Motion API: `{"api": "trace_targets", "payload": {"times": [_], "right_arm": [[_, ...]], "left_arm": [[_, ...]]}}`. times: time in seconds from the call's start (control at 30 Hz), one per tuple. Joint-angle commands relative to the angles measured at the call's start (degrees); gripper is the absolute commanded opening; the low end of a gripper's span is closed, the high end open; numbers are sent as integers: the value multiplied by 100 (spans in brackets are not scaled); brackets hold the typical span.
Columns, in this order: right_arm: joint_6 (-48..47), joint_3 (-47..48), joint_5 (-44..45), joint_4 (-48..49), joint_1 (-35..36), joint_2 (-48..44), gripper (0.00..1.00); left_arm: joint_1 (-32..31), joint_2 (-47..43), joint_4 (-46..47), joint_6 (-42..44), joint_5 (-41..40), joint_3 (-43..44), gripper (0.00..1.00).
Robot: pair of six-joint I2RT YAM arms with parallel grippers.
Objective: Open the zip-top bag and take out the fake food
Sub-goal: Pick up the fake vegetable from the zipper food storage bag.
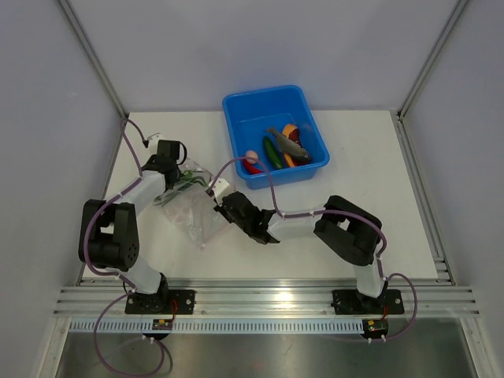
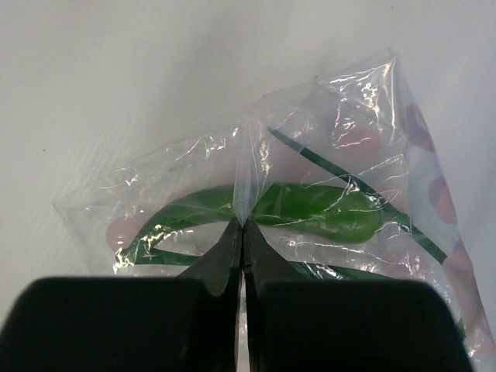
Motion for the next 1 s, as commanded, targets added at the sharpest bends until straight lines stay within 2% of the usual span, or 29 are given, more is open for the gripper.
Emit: {"api": "trace_targets", "payload": {"times": [0.0, 0.13, 0.5, 0.97], "right_arm": [[-338, -33, 462, 366, 141, -378, 0], [-435, -112, 577, 331, 142, -562, 0], [-303, -587, 673, 524, 141, -1292, 0], [-303, -868, 1789, 831, 1, -1643, 0]], "left_arm": [[43, -216, 94, -115, -350, -54, 0], [70, -251, 68, -203, -491, -116, 0], [447, -462, 278, -475, -175, -511, 0], [518, -638, 51, -748, -227, -564, 0]]}}
